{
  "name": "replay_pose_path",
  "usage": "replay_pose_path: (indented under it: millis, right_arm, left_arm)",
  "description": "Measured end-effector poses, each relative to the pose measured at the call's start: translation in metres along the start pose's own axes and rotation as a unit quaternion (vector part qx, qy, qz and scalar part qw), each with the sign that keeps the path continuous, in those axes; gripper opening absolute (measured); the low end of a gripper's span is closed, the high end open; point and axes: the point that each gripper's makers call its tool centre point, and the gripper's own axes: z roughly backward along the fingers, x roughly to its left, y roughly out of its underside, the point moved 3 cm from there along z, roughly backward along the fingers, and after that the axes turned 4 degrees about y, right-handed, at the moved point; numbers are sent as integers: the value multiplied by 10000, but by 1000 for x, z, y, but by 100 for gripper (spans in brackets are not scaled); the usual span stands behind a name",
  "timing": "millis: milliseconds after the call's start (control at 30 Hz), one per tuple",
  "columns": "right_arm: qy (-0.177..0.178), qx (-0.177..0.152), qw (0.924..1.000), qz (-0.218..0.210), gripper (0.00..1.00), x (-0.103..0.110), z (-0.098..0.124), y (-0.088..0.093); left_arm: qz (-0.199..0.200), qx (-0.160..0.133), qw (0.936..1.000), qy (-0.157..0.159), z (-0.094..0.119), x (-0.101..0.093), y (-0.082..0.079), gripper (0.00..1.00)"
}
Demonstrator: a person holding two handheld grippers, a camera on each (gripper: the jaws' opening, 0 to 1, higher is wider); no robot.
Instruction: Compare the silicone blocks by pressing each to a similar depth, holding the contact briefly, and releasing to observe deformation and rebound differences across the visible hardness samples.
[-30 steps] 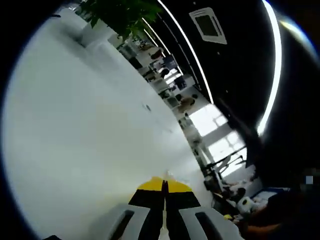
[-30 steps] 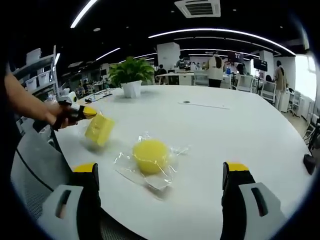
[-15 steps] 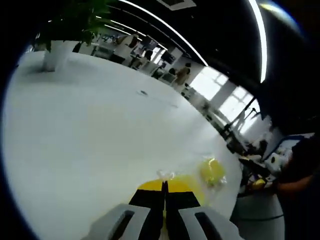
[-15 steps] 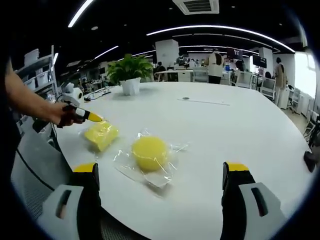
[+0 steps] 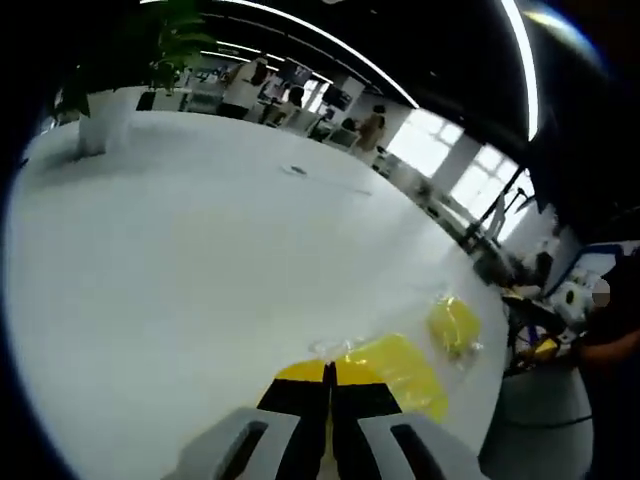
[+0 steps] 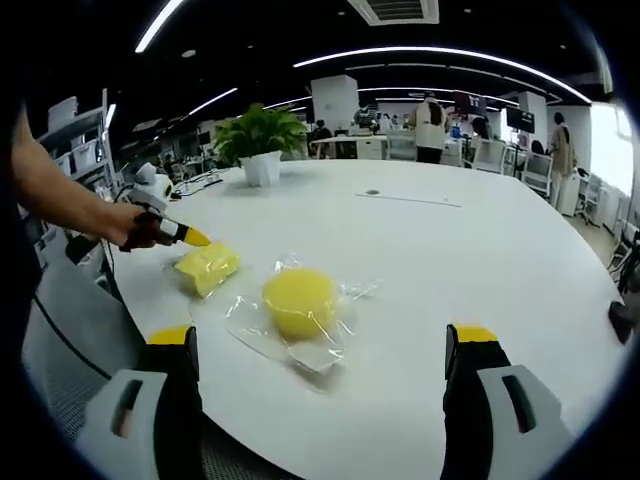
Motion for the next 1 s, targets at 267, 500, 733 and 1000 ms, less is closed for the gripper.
replay_pose_path:
  millis: [267,500,733,1000]
  right_arm:
    - [19,39,10000,-3,96,-1,0,1]
    - [27,79,10000,45,96,-1,-1,1]
    - [-2,114,9999,-8,96,-2,-2,2]
    - [-4,46,9999,98,96,-1,-1,0]
  left_arm:
    - [-21,-70,9993,-379,2,11,0,10]
    - [407,-507,9957,-660,13,25,-8,39]
    - [-170,-1312,9878,-819,45,20,-29,93]
    - [-954,-1070,9862,-823,86,-8,-13,100]
